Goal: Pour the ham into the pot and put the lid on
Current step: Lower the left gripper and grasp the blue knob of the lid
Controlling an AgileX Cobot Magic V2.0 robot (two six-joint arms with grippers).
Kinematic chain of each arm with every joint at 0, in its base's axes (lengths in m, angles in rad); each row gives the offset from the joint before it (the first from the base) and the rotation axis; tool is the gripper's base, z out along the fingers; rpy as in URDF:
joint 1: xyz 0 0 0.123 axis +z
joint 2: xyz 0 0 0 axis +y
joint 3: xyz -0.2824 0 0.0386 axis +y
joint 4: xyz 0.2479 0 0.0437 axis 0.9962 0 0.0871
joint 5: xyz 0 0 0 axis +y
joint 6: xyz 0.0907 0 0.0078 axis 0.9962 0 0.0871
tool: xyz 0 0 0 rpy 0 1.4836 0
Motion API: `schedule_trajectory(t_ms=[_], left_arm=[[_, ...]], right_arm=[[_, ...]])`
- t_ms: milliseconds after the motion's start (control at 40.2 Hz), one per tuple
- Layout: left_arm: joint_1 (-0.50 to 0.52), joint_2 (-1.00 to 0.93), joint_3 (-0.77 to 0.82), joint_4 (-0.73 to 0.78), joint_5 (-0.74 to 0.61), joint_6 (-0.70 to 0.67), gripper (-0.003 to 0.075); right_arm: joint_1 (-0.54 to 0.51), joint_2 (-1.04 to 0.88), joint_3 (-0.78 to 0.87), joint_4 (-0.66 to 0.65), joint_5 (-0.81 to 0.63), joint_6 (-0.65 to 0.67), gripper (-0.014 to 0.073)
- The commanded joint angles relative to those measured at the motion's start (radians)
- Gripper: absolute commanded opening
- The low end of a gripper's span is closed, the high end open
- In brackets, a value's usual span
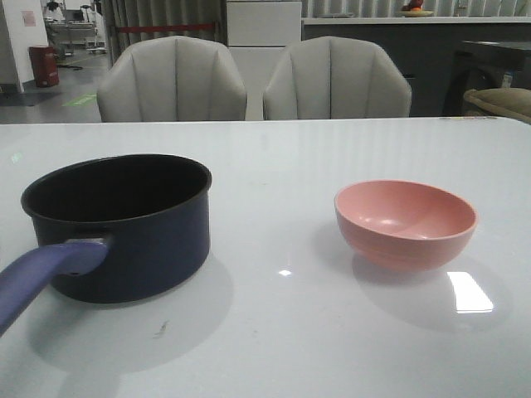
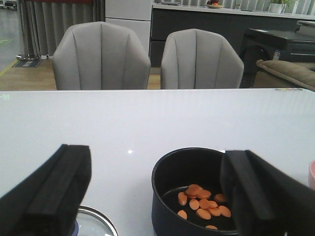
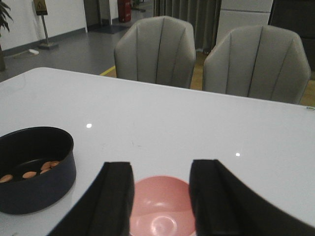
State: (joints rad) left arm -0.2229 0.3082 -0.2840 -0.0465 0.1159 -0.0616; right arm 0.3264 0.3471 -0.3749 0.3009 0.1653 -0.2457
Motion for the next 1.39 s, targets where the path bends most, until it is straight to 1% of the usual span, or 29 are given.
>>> schedule_trajectory(t_ms=[0,149,199,273,348,423,597,746,895,944,994,1094,1168,1268,1367], left_arm=[[-0.008,0.006,-0.029,-0.009,-0.086,-0.002,0.0585],[-0.008,0.006,-0.029,-0.009,-0.086,-0.002,0.0585],[-0.008,0.006,-0.029,-0.009,-0.086,-0.002,0.0585],[-0.008,0.006,-0.029,-0.009,-0.086,-0.002,0.0585],[-0.008,0.006,-0.029,-0.009,-0.084,-0.002,0.0585],[-0.008,0.006,-0.029,-0.009,-0.079,-0.002,0.0585],[-0.008,0.010,-0.034,-0.035,-0.062,-0.002,0.0586],[-0.006,0.049,-0.118,-0.012,0.088,-0.002,0.0601],[0.018,0.166,-0.236,0.056,0.243,-0.004,0.0673],[0.037,0.214,-0.269,0.056,0.283,-0.014,0.0681],[0.065,0.270,-0.298,0.058,0.311,-0.053,0.0680],[0.126,0.373,-0.328,0.058,0.326,-0.089,0.0680],[0.176,0.458,-0.352,0.054,0.328,-0.090,0.0680],[0.235,0.567,-0.394,0.026,0.364,-0.090,0.0680],[0.282,0.681,-0.448,-0.024,0.388,-0.090,0.0680]], right_arm=[[0.003,-0.117,0.097,0.011,-0.145,0.001,0.0399],[0.003,-0.225,0.219,0.011,-0.215,0.001,0.0398],[0.003,-0.241,0.239,0.011,-0.237,0.001,0.0382],[0.003,-0.242,0.242,0.011,-0.232,0.001,0.0279],[0.003,-0.242,0.241,0.011,-0.214,0.001,0.0125],[0.003,-0.242,0.241,0.011,-0.216,0.001,0.0155],[0.003,-0.242,0.241,0.011,-0.217,0.001,0.0158],[0.003,-0.242,0.241,0.011,-0.216,0.001,0.0158],[0.003,-0.242,0.241,0.011,-0.216,0.001,0.0158],[0.003,-0.242,0.241,0.011,-0.216,0.001,0.0158],[0.003,-0.242,0.241,0.011,-0.216,0.001,0.0158],[0.003,-0.242,0.241,0.011,-0.216,0.001,0.0158],[0.003,-0.242,0.241,0.011,-0.216,0.001,0.0158],[0.003,-0.242,0.241,0.011,-0.216,0.001,0.0158],[0.003,-0.242,0.241,0.011,-0.216,0.001,0.0158]])
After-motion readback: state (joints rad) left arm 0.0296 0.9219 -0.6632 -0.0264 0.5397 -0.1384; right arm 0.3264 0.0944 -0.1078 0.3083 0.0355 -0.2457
